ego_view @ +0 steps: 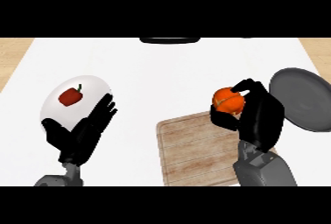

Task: Pick the squash from the cutting board and place it in the pan

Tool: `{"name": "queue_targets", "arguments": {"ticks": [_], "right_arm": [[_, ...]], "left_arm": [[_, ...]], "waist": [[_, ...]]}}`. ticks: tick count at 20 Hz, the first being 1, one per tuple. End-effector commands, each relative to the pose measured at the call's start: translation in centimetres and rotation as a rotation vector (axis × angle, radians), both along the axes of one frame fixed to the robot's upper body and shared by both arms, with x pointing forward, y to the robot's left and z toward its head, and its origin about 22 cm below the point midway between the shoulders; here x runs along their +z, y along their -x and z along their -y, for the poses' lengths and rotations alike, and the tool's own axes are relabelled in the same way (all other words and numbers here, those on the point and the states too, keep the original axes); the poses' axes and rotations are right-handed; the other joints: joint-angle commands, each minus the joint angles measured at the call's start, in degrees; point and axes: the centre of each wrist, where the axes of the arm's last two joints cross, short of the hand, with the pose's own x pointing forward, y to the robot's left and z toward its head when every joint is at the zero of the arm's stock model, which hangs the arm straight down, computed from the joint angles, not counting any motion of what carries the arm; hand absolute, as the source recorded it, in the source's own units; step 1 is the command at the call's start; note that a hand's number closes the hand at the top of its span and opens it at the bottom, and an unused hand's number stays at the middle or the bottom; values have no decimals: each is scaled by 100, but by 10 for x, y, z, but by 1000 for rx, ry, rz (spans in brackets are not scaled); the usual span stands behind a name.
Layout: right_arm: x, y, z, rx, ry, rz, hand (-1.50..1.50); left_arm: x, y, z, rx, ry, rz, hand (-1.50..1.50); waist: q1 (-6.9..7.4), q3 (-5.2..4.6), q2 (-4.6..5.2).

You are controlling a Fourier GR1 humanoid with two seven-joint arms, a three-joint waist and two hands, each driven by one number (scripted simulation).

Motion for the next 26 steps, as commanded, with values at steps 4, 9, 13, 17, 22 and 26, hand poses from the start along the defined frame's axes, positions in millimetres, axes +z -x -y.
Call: {"name": "queue_targets", "arguments": {"ticks": [4, 9, 13, 17, 22, 26], "right_arm": [[-35, -12, 72, -77, -146, 103, 150], [-47, -35, 130, -135, -12, 66, 150], [-64, -54, 156, -183, 46, 89, 150], [-97, -59, 183, -291, 126, 142, 150], [-90, -70, 229, -374, 88, 251, 150], [-85, -71, 273, -415, 93, 256, 150]], "left_arm": [[-4, 10, 12, -16, 5, 12, 0], [-1, -4, 1, -8, 3, 18, 0], [-2, -13, 18, 2, -17, 22, 0], [11, -12, 14, -23, 6, 20, 0], [7, -3, 21, -31, -12, 6, 0], [9, -11, 10, -38, -8, 24, 0]], "waist": [[70, 0, 22], [78, -2, 32], [86, -2, 36], [154, 4, 53], [147, 7, 46], [237, 19, 94]]}}
